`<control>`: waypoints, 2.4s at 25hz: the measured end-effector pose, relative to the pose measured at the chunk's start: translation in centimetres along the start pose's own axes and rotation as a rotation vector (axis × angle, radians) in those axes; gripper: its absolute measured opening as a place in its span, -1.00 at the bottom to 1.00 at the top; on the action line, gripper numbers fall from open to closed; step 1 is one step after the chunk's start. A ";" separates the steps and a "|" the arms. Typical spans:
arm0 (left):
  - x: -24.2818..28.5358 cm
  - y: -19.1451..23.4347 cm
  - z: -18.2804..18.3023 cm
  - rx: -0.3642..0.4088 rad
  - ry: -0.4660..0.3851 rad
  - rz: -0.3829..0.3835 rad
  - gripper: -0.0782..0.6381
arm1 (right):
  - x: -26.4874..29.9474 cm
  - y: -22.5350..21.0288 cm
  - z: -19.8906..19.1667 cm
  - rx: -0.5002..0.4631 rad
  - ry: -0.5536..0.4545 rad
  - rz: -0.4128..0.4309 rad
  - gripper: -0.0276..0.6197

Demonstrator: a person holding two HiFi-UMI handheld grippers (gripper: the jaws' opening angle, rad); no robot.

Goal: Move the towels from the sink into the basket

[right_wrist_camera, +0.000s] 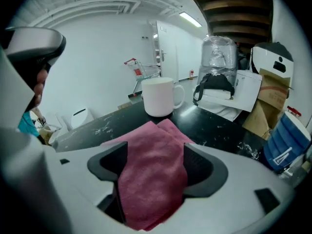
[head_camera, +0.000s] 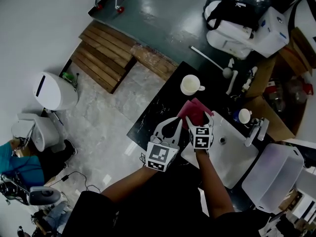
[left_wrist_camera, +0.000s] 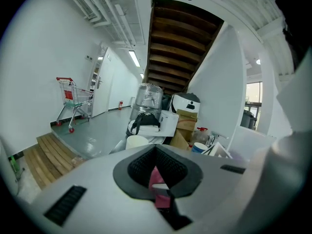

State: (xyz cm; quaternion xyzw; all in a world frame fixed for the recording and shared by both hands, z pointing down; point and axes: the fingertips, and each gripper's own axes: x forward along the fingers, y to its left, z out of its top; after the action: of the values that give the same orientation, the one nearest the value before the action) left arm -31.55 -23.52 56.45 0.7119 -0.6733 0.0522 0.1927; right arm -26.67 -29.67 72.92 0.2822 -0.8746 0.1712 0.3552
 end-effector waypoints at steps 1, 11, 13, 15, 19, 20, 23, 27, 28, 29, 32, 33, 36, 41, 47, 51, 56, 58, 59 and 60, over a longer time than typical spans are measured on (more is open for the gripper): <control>-0.1 0.2 -0.3 -0.003 0.007 0.006 -0.77 | 0.3 -0.2 -0.4 -0.009 0.015 -0.010 0.19; -0.6 0.6 -0.9 -0.047 0.018 0.033 -0.77 | 0.9 -0.9 -0.7 -0.005 -0.013 -0.046 0.05; -1.0 0.4 -0.4 -0.059 -0.002 0.028 -0.77 | 0.6 -1.4 -0.7 0.002 -0.017 -0.053 -0.37; -1.6 0.5 -0.2 -0.064 -0.016 0.030 -0.77 | 0.4 -1.6 -0.8 0.017 -0.018 -0.052 -0.51; -2.8 1.1 -0.1 -0.083 -0.030 0.056 -0.77 | -0.1 -1.8 -0.9 0.021 -0.029 -0.057 -0.59; -3.2 1.2 0.0 -0.082 -0.035 0.062 -0.77 | -0.4 -1.8 -0.9 0.016 -0.034 -0.060 -0.60; -4.7 1.5 0.2 -0.076 -0.052 0.080 -0.77 | -1.3 -0.8 -0.7 -0.001 -0.055 -0.054 -0.60; -6.6 1.6 0.4 -0.085 -0.074 0.094 -0.77 | -2.9 0.5 0.1 -0.026 -0.097 -0.051 -0.61; -7.1 1.6 0.4 -0.086 -0.080 0.096 -0.77 | -3.4 0.9 0.3 -0.031 -0.110 -0.051 -0.61; -7.6 1.5 0.4 -0.085 -0.085 0.098 -0.77 | -3.8 1.2 0.6 -0.033 -0.121 -0.050 -0.61; -9.1 1.1 0.4 -0.076 -0.096 0.101 -0.77 | -5.4 2.2 1.0 -0.019 -0.152 -0.051 -0.61; -9.6 0.9 0.4 -0.073 -0.101 0.099 -0.77 | -6.1 2.5 1.2 -0.009 -0.166 -0.053 -0.61; -11.1 0.3 0.8 -0.067 -0.119 0.089 -0.77 | -8.2 3.6 2.1 0.002 -0.210 -0.057 -0.61; -14.1 -0.6 0.9 -0.058 -0.152 0.080 -0.77 | -11.8 6.4 3.0 -0.009 -0.263 -0.052 -0.61; -17.9 -1.5 -0.2 -0.100 -0.183 0.064 -0.77 | -17.0 9.8 2.3 0.003 -0.329 -0.084 -0.61; -21.1 -3.1 -0.5 -0.053 -0.213 0.054 -0.77 | -20.2 12.9 0.9 0.012 -0.354 -0.080 -0.61; -23.9 -4.5 -1.4 -0.080 -0.238 0.030 -0.77 | -23.2 15.5 -1.0 0.011 -0.373 -0.086 -0.61; -24.6 -5.1 -1.9 -0.087 -0.242 0.019 -0.77 | -24.3 16.0 -1.5 0.015 -0.380 -0.097 -0.61; -24.8 -5.4 -2.0 -0.090 -0.244 0.011 -0.77 | -24.8 16.1 -1.8 0.016 -0.382 -0.104 -0.61; -25.0 -5.8 -2.1 -0.093 -0.245 0.001 -0.77 | -25.4 16.2 -2.2 0.018 -0.382 -0.113 -0.61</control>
State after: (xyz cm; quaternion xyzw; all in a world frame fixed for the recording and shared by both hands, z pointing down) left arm -27.72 0.81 48.89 0.7029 -0.6938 -0.0664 0.1419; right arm -20.54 -6.46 54.54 0.3614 -0.9073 0.1020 0.1891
